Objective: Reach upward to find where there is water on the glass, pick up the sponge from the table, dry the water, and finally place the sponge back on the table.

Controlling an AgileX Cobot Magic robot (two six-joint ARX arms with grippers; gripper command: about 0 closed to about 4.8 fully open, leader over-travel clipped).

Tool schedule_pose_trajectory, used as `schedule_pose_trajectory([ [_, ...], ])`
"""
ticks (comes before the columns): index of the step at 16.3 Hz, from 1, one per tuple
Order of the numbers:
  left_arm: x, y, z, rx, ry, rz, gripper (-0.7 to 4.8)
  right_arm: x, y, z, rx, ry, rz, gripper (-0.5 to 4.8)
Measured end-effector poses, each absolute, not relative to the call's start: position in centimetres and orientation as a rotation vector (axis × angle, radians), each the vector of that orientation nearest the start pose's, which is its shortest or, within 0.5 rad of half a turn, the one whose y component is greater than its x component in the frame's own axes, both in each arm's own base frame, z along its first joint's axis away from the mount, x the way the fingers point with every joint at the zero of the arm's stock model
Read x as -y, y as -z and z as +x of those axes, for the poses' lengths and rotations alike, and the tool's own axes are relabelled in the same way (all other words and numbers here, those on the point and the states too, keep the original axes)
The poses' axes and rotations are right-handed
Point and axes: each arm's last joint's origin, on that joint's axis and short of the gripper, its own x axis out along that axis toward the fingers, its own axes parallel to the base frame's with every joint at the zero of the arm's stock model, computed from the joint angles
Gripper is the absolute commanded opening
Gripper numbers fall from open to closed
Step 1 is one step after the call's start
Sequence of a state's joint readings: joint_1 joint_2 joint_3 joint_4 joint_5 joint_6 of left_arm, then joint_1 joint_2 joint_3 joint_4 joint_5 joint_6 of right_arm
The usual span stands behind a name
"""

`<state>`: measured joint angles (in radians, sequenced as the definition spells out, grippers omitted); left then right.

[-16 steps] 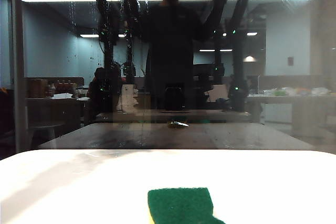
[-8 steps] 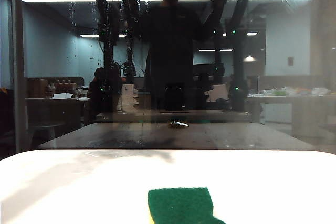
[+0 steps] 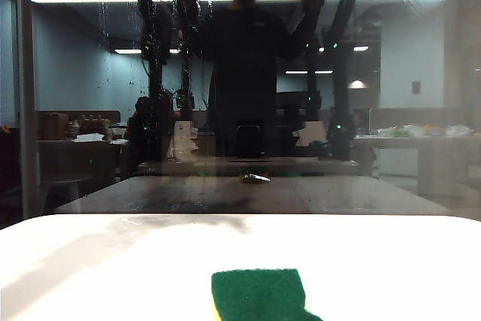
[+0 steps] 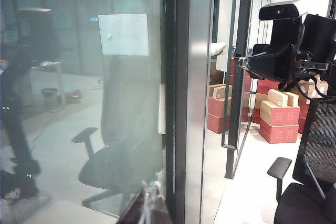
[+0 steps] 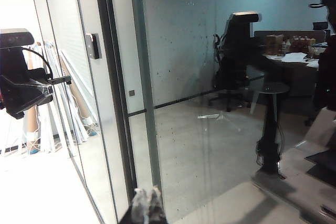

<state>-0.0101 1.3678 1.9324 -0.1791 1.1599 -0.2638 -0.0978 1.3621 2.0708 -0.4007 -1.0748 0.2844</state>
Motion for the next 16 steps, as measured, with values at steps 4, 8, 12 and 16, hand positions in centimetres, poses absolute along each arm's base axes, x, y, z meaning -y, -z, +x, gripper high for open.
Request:
schedule_pose_trajectory([
  [4,2.87,-57.37,21.49,0.187,1.187,-0.010,-0.06,-0.68,-59.15,19.15,0.127,-0.996,0.082,-0.06],
  [8,2.79,-57.43,21.64,0.200,1.126,-0.025,-0.06,-0.65,-59.17,19.19,0.131,-0.979,0.086,-0.06],
  [12,2.58,-57.56,21.97,0.228,0.987,-0.059,-0.06,-0.55,-59.20,19.33,0.142,-0.925,0.097,-0.06],
  [16,2.31,-57.69,22.29,0.257,0.842,-0.093,-0.06,-0.35,-59.28,19.55,0.163,-0.823,0.117,-0.06],
])
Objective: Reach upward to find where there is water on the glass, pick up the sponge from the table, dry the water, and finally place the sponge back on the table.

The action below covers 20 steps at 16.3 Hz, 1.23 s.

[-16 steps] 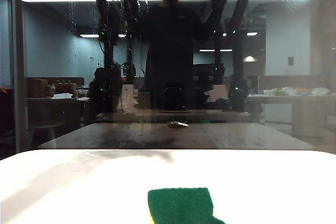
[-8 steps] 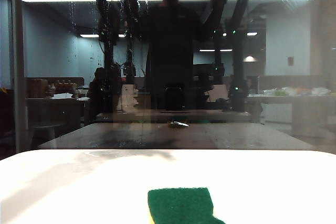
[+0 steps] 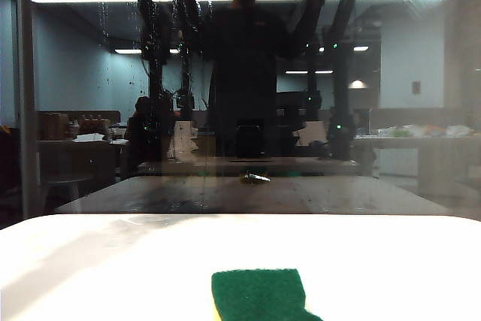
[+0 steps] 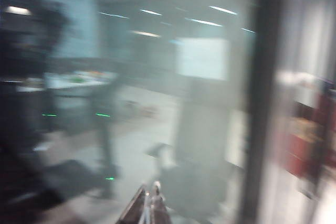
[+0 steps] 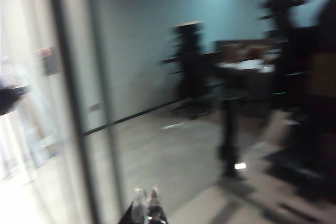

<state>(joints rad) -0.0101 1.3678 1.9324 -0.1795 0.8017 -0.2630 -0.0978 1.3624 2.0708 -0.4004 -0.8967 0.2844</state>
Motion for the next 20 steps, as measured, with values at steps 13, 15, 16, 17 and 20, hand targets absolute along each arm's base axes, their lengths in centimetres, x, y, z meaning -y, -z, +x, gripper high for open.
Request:
schedule_pose_trajectory([
  [13,0.2,-57.9,23.2,0.368,-0.014,0.020,-0.06,1.6,-59.2,20.5,0.258,-0.071,0.072,-0.06],
  [15,0.2,-57.9,23.2,0.367,-0.014,0.022,-0.06,1.6,-59.2,20.5,0.258,-0.068,0.070,-0.06],
  [16,0.2,-57.8,23.2,0.366,-0.014,0.022,-0.06,1.6,-59.2,20.5,0.258,-0.068,0.070,-0.06],
  [17,0.2,-57.8,23.2,0.366,-0.014,0.022,-0.06,1.6,-59.2,20.5,0.258,-0.068,0.070,-0.06],
  [20,0.2,-57.8,23.2,0.366,-0.014,0.022,-0.06,1.6,-59.2,20.5,0.257,-0.075,0.069,-0.06],
])
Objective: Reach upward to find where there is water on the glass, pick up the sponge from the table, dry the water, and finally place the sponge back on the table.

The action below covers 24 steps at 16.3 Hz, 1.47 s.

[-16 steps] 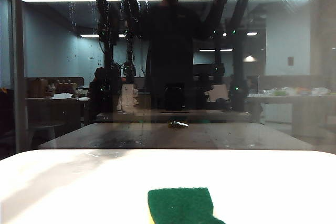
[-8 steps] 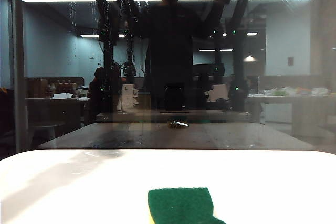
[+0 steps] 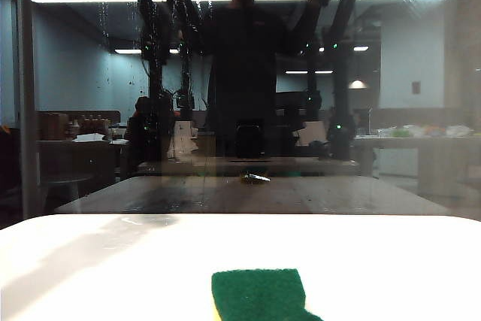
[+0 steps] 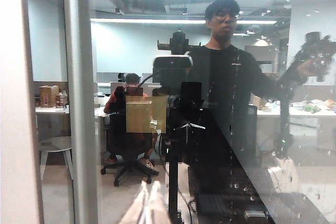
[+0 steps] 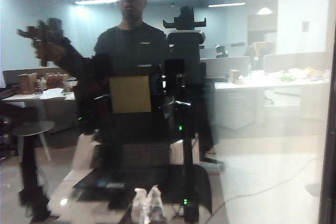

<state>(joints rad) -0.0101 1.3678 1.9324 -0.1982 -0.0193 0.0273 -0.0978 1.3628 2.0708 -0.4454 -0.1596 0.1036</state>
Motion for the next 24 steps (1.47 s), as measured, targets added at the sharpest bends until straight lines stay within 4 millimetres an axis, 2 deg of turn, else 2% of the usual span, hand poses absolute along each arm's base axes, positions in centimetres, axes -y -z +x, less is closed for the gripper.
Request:
schedule_pose_trajectory([
  [6,0.2,-57.5,23.3,0.328,-0.013,0.022,-0.06,0.5,-59.1,20.3,0.229,-0.441,0.020,-0.06],
  [8,0.5,-57.0,23.5,0.274,0.080,0.036,-0.06,0.3,-59.0,20.1,0.220,-0.540,0.007,-0.06],
  [10,1.0,-56.0,23.6,0.169,0.263,0.047,-0.06,0.0,-59.0,20.0,0.211,-0.644,-0.008,-0.06],
  [12,1.4,-55.1,23.5,0.080,0.428,0.041,-0.06,-0.1,-59.0,19.9,0.208,-0.678,-0.013,-0.06],
  [15,2.0,-53.5,23.6,-0.066,0.569,0.006,-0.05,-0.1,-59.0,19.9,0.209,-0.679,-0.013,-0.06],
  [18,3.5,-50.4,24.7,-0.263,0.642,-0.042,0.03,-0.1,-59.0,19.9,0.208,-0.692,-0.015,-0.06],
  [21,6.0,-46.8,26.6,-0.451,0.727,-0.066,1.31,-0.1,-59.0,19.9,0.208,-0.695,-0.016,-0.06],
  [23,8.5,-44.4,28.5,-0.562,0.796,-0.016,1.33,-0.1,-59.0,19.8,0.209,-0.697,-0.017,-0.06],
  [24,9.2,-43.7,28.9,-0.594,0.819,-0.005,1.96,-0.1,-59.0,19.8,0.209,-0.697,-0.017,-0.06],
])
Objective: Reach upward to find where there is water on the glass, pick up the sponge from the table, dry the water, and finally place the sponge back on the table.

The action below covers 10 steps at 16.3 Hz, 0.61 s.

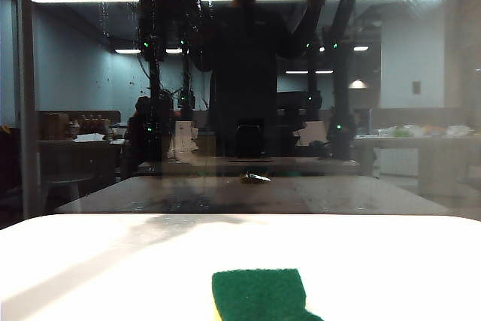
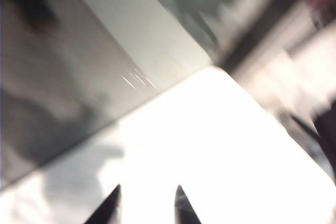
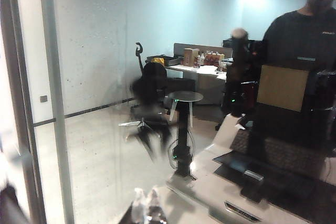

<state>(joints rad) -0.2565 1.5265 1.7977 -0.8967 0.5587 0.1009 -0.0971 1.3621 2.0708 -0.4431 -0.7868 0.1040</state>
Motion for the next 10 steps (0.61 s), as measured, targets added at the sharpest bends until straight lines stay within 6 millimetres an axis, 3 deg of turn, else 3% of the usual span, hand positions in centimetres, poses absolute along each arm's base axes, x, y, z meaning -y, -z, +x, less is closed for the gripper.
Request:
schedule_pose_trajectory([
  [3,11.3,-40.4,30.6,-0.751,0.884,0.053,4.14,-0.1,-59.0,19.8,0.210,-0.696,-0.017,-0.06],
  [6,11.5,-37.8,30.8,-0.967,0.890,0.044,4.33,-0.1,-59.1,19.7,0.216,-0.696,-0.020,-0.06],
  [10,11.6,-37.6,30.5,-0.999,0.895,0.044,4.64,-0.1,-59.1,19.7,0.222,-0.696,-0.023,-0.06],
])
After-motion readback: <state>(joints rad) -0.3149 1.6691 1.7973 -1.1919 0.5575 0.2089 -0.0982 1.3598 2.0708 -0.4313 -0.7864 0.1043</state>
